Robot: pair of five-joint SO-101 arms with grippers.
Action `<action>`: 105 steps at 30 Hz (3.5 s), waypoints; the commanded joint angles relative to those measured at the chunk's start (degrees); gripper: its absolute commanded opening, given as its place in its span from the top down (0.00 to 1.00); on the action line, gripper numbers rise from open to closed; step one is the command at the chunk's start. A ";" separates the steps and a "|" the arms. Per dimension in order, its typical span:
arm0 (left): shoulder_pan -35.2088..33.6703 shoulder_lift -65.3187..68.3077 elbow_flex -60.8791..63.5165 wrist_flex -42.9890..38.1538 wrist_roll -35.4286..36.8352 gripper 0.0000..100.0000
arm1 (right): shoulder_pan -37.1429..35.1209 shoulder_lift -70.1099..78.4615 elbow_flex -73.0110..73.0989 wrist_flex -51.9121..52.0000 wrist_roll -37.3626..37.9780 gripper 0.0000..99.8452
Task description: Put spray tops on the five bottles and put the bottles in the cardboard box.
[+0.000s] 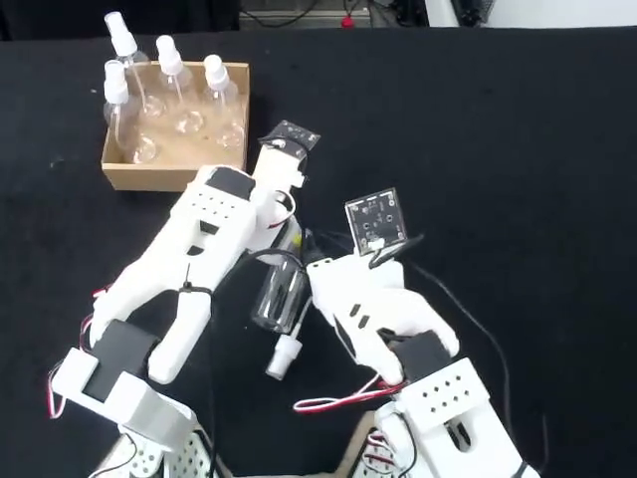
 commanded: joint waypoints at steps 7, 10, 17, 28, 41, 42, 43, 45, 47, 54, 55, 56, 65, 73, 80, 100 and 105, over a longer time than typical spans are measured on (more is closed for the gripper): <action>0.40 5.54 -0.92 -2.02 0.18 0.64 | 0.97 -0.04 -0.40 -1.32 0.18 0.95; 0.66 8.53 -0.92 -3.87 0.18 0.64 | 0.97 -0.04 -0.40 -1.32 0.18 0.95; 1.63 8.35 -0.40 -4.40 0.09 0.64 | 0.97 -0.04 -0.40 -1.32 0.18 0.95; 1.54 8.18 1.01 -3.34 0.00 0.80 | 0.97 -0.04 -0.40 -1.32 0.18 0.95; -11.56 -17.05 15.16 2.11 -8.35 0.80 | 0.62 -0.13 -0.84 0.00 -0.62 0.95; -11.82 -19.08 17.98 0.44 -8.26 0.80 | 0.62 -0.13 -1.01 0.44 -1.76 0.95; -12.18 -21.10 20.70 -1.41 -8.18 0.80 | 0.62 -0.22 -1.10 0.62 -3.25 0.95; -12.88 -24.35 25.01 -3.96 -8.00 0.80 | 0.62 -0.04 -2.07 1.32 -5.01 0.95; -13.93 -27.08 27.82 -4.40 -7.91 0.80 | 0.62 -0.04 -3.91 3.34 -4.48 0.95; -18.59 -29.27 31.43 -4.75 -3.96 0.80 | -1.14 0.04 -11.65 10.99 0.97 0.95; -18.59 -29.63 31.78 -4.84 -2.99 0.80 | -2.46 0.04 -12.18 12.04 2.37 0.95; -18.68 -29.89 31.96 -4.92 -2.29 0.80 | -3.96 0.04 -12.62 13.01 3.96 0.95; -21.67 -29.36 38.29 -13.63 -1.93 0.80 | -8.09 8.48 -19.74 24.00 12.48 0.93; -28.35 -29.27 36.62 -13.71 2.11 0.80 | -9.76 22.29 -22.37 32.18 34.81 0.87; -28.79 -29.27 36.88 -13.71 5.80 0.80 | -13.19 21.93 -21.76 38.24 67.60 0.87; -38.20 -29.27 34.77 -13.27 10.99 0.80 | -27.43 22.11 -15.52 37.54 84.04 0.78; -38.20 -29.27 34.77 -13.27 10.81 0.80 | -27.43 25.27 -12.88 29.89 84.04 0.78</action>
